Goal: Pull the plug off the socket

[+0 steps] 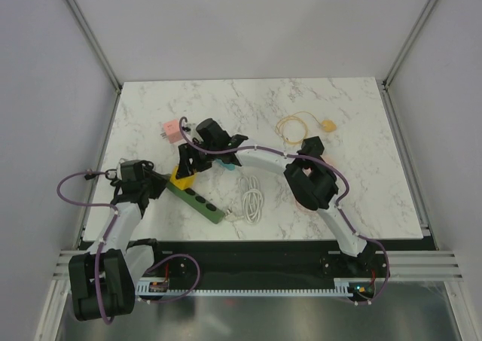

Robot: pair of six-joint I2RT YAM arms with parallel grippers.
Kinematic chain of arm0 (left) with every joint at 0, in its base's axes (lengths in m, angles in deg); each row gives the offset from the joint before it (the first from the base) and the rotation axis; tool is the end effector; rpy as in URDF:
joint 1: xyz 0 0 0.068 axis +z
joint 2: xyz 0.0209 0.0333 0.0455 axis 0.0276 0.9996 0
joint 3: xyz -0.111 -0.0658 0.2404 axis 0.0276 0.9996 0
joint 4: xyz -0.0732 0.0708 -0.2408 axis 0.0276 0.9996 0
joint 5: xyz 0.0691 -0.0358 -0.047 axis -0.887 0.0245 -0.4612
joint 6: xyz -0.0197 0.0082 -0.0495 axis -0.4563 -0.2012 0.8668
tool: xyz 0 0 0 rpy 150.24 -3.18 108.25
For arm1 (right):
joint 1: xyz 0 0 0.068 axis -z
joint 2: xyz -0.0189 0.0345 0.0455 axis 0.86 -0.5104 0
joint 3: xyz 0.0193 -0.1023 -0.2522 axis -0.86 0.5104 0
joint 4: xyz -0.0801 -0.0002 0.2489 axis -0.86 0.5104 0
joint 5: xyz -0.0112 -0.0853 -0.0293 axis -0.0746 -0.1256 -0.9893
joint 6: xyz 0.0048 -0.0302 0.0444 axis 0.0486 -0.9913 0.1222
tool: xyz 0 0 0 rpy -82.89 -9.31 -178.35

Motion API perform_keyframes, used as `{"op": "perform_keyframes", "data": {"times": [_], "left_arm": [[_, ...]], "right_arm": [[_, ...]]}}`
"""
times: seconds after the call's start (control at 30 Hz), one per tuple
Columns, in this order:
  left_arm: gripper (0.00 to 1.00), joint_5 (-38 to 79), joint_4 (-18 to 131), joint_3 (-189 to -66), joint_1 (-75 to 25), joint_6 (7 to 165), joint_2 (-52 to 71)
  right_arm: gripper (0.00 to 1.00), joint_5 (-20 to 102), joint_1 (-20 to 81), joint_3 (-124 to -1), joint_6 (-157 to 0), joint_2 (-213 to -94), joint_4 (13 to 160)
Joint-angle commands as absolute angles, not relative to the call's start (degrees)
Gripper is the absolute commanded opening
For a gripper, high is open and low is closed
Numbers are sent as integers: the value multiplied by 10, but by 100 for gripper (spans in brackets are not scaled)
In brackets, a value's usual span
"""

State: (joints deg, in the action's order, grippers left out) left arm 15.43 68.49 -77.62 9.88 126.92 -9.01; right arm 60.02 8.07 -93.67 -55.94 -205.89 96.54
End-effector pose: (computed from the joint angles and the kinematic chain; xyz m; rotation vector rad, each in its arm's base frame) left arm 0.1871 0.0253 0.1680 -1.1920 2.0695 -0.4404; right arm 0.3198 0.4238 0.1863 -0.7481 2.3408 1.2276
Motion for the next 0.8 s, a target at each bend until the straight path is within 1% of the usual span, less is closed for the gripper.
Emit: {"op": "perform_keyframes", "data": {"times": [0.0,0.17,0.27,0.3,0.43,0.77], "left_arm": [[2,97,718,-770,109,1239,-92],[2,96,718,-770,109,1239,-91],[2,95,718,-773,109,1236,-85],[2,94,719,-772,108,1237,-85],[2,89,720,-773,108,1237,-90],[2,91,722,-773,108,1235,-90]], "right_arm": [[0,529,104,-985,-618,-2029,1002],[0,579,145,-977,-582,-2021,982],[0,622,165,-934,-548,-2011,920],[0,629,167,-926,-529,-2012,897],[0,641,165,-933,-526,-2030,897],[0,585,143,-955,-576,-2006,948]]}}
